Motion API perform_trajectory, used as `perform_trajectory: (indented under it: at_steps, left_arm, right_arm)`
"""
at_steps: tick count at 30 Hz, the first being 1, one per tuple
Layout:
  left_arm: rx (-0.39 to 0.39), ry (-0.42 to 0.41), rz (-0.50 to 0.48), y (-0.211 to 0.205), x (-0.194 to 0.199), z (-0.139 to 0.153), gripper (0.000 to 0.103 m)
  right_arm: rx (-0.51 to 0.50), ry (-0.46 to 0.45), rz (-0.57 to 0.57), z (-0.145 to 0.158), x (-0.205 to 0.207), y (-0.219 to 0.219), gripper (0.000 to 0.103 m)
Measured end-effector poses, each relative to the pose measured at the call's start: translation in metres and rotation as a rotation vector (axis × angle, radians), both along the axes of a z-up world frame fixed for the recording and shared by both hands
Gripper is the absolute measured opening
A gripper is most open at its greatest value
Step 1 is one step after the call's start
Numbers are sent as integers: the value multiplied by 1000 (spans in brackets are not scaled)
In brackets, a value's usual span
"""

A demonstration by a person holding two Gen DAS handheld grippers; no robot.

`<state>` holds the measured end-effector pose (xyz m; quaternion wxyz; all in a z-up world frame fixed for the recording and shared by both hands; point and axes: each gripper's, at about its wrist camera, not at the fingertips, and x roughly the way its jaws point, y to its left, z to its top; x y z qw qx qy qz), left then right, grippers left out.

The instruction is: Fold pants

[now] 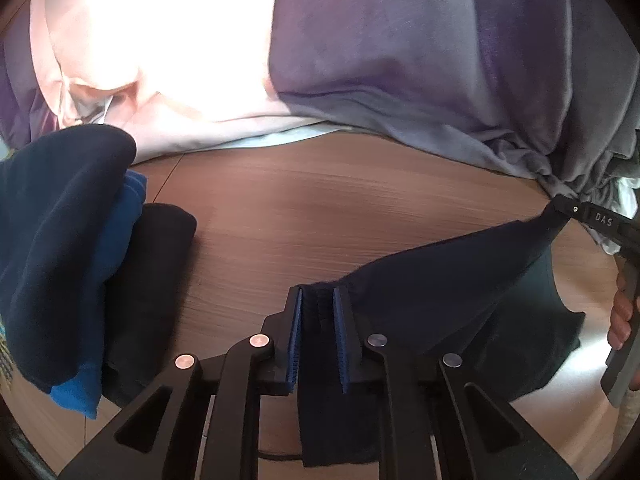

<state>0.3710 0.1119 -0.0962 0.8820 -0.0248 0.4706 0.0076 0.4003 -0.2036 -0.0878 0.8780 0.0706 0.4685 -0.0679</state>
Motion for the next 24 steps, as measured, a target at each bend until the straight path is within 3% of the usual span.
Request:
perform_trajectory:
  at_steps: [1, 3, 7, 11, 14, 24]
  left_arm:
    - [0, 3, 11, 2, 2, -1, 22]
    - [8, -2, 33, 7, 5, -3, 26]
    - [49, -42, 48, 10, 3, 2, 44]
    - [141, -112, 0, 5, -5, 11, 47]
    - [169, -134, -100, -1, -7, 17, 47]
    - [134, -120, -489, -47, 5, 18, 47]
  right_arm:
    - [1, 2, 2, -2, 3, 0, 14]
    - [-21, -4, 13, -6, 8, 3, 39]
    - [-80, -39, 25, -2, 9, 10, 40]
    - [-90, -30, 26, -2, 3, 11, 40]
    - [-82, -20, 26, -1, -6, 8, 40]
    - [0, 44, -41, -6, -55, -10, 40]
